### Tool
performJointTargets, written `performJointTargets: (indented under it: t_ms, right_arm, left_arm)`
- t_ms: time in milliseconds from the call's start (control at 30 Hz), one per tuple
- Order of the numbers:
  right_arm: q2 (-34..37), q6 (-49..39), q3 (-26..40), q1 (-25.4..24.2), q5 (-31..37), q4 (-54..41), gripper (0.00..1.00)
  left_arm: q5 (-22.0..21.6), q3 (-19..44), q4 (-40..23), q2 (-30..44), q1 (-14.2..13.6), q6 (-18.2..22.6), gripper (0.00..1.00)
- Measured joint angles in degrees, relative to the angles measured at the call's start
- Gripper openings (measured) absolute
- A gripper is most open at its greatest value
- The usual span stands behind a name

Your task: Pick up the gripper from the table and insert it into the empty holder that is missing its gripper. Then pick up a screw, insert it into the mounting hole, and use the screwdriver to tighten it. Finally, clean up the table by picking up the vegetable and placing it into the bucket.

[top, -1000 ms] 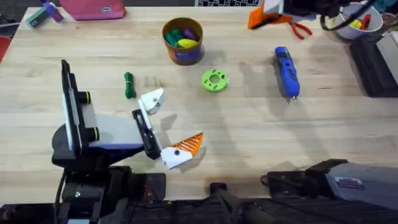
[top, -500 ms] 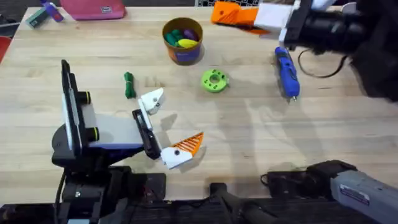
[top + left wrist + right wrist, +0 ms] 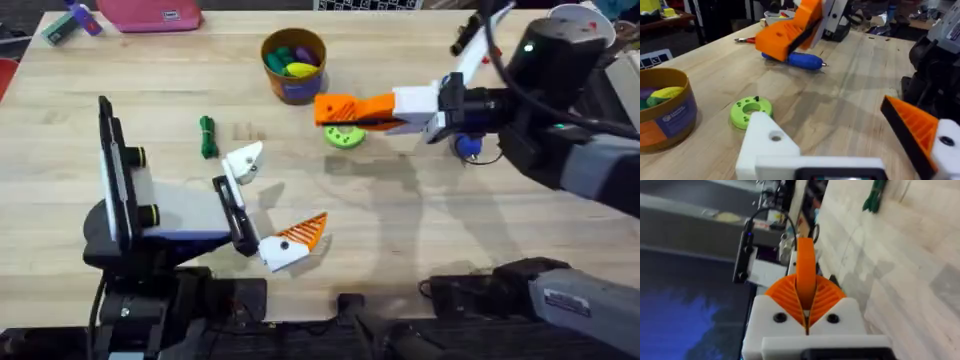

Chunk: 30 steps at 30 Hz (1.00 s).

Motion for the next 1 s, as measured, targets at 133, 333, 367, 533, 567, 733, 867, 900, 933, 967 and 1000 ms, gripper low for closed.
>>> performJointTargets:
  t_ms: [133,333,367,533,567,733,867,900,933,967,1000]
  right_arm:
    - [6.08,0.90,0.00,0.21,-6.27,4.17,0.010]
    - [14.25,1.25,0.59,2.62,-13.14,9.57,0.010]
    - [15.20,1.25,1.17,3.33,-13.79,9.67,0.010]
    - [19.81,1.28,5.59,7.32,-15.59,10.11,0.010]
    - [20.63,1.28,6.26,8.13,-15.71,10.15,0.010]
    - [23.81,1.28,7.13,11.08,-16.06,10.24,0.010]
    - [24.98,1.17,7.13,12.50,-16.07,10.24,0.010]
    - [25.02,1.17,7.15,12.78,-16.10,10.20,0.010]
    - [25.02,1.17,7.17,13.06,-16.17,10.19,0.010]
    - [25.02,1.17,7.31,13.30,-16.17,10.19,0.010]
    - [25.02,1.17,7.61,13.61,-16.17,10.06,0.010]
  left_arm:
    - [0.00,0.00,0.00,0.00,0.00,0.00,0.985]
    - [0.00,0.00,0.00,0.02,0.00,0.00,0.985]
    - [0.00,0.00,0.00,0.00,0.00,0.00,0.985]
    - [0.00,0.00,0.00,0.00,0.00,0.00,0.986]
    - [0.00,0.00,0.00,0.00,0.00,0.00,0.986]
    - [0.00,0.00,0.00,0.00,0.00,0.00,0.985]
    - [0.00,0.00,0.00,0.00,0.00,0.00,0.985]
    - [0.00,0.00,0.00,0.00,0.00,0.00,0.985]
    - [0.00,0.00,0.00,0.00,0.00,0.00,0.985]
    - [0.02,0.00,0.00,0.00,0.00,0.00,0.985]
    - [0.00,0.00,0.00,0.00,0.00,0.00,0.985]
